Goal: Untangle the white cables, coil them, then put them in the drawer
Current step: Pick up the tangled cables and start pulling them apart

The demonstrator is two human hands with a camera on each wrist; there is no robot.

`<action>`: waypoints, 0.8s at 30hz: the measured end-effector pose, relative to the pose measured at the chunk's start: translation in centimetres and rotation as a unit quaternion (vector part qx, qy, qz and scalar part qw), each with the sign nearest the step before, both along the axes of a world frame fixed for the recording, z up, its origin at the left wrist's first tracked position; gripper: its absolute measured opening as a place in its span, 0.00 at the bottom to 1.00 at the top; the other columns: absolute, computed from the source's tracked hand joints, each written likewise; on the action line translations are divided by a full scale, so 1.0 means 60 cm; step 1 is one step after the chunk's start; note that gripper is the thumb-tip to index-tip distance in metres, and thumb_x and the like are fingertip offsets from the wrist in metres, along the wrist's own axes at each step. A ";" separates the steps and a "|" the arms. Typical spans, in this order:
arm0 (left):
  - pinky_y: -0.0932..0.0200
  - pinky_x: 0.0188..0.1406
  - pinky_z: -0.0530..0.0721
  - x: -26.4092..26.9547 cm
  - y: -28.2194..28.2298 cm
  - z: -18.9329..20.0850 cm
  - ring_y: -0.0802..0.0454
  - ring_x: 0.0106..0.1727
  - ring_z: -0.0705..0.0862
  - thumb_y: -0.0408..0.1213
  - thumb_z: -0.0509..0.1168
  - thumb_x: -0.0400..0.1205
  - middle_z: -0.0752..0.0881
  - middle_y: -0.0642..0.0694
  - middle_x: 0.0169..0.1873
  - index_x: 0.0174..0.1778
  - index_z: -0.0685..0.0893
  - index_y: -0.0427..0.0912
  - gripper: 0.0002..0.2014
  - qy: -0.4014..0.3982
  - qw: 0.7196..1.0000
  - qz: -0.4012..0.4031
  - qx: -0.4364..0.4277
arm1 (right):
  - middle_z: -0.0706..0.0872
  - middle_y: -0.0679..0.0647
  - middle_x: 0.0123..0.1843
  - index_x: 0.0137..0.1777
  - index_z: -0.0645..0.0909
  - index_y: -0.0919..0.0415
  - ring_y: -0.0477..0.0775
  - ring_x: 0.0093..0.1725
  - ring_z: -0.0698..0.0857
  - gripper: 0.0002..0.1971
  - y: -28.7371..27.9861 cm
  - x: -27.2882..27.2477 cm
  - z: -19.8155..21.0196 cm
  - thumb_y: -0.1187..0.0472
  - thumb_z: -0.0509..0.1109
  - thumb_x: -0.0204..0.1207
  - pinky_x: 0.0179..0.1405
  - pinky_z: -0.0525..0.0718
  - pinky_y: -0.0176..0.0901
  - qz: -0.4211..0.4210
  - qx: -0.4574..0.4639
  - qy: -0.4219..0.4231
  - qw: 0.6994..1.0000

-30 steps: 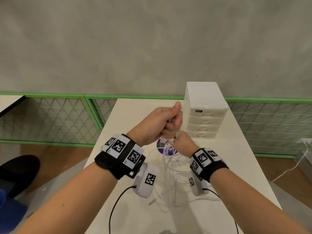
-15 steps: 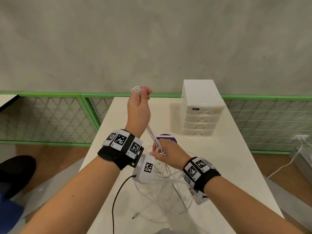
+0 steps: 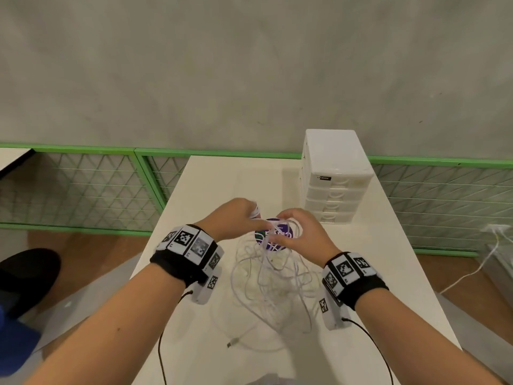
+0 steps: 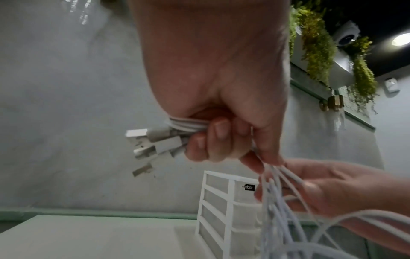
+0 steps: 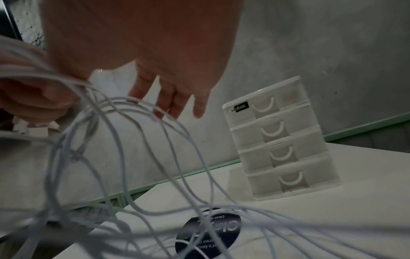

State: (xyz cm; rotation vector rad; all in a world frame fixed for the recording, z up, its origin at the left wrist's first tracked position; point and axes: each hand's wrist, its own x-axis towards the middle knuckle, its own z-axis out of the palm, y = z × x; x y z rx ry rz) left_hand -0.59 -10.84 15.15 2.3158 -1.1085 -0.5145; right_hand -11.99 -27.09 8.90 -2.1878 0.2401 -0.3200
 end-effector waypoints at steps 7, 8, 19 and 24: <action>0.55 0.32 0.67 0.027 0.006 0.019 0.45 0.27 0.71 0.46 0.71 0.78 0.69 0.41 0.22 0.23 0.58 0.45 0.28 -0.026 0.986 0.104 -0.128 | 0.84 0.48 0.35 0.44 0.83 0.53 0.48 0.31 0.81 0.01 -0.032 -0.009 -0.022 0.57 0.70 0.75 0.34 0.79 0.40 -0.031 -0.001 0.126 0.992; 0.55 0.33 0.67 0.034 0.010 0.023 0.42 0.29 0.76 0.46 0.71 0.77 0.69 0.38 0.23 0.23 0.58 0.45 0.29 -0.026 0.983 0.114 -0.145 | 0.84 0.50 0.32 0.44 0.83 0.54 0.49 0.28 0.81 0.04 -0.039 -0.013 -0.030 0.56 0.68 0.77 0.31 0.78 0.40 -0.040 -0.003 0.141 0.989; 0.55 0.27 0.59 0.066 0.054 0.079 0.49 0.25 0.57 0.44 0.70 0.80 0.59 0.46 0.21 0.24 0.60 0.40 0.27 -0.079 0.919 0.296 -0.248 | 0.87 0.61 0.55 0.54 0.82 0.59 0.62 0.54 0.83 0.11 -0.135 -0.090 -0.132 0.54 0.64 0.80 0.51 0.79 0.46 -0.176 -0.112 0.320 0.924; 0.63 0.18 0.56 0.036 0.031 0.069 0.54 0.19 0.57 0.43 0.71 0.79 0.60 0.47 0.20 0.26 0.72 0.29 0.24 -0.040 0.946 0.236 -0.220 | 0.75 0.58 0.65 0.77 0.65 0.56 0.56 0.62 0.79 0.38 -0.080 -0.063 -0.097 0.46 0.76 0.69 0.62 0.77 0.48 -0.167 0.027 0.191 0.967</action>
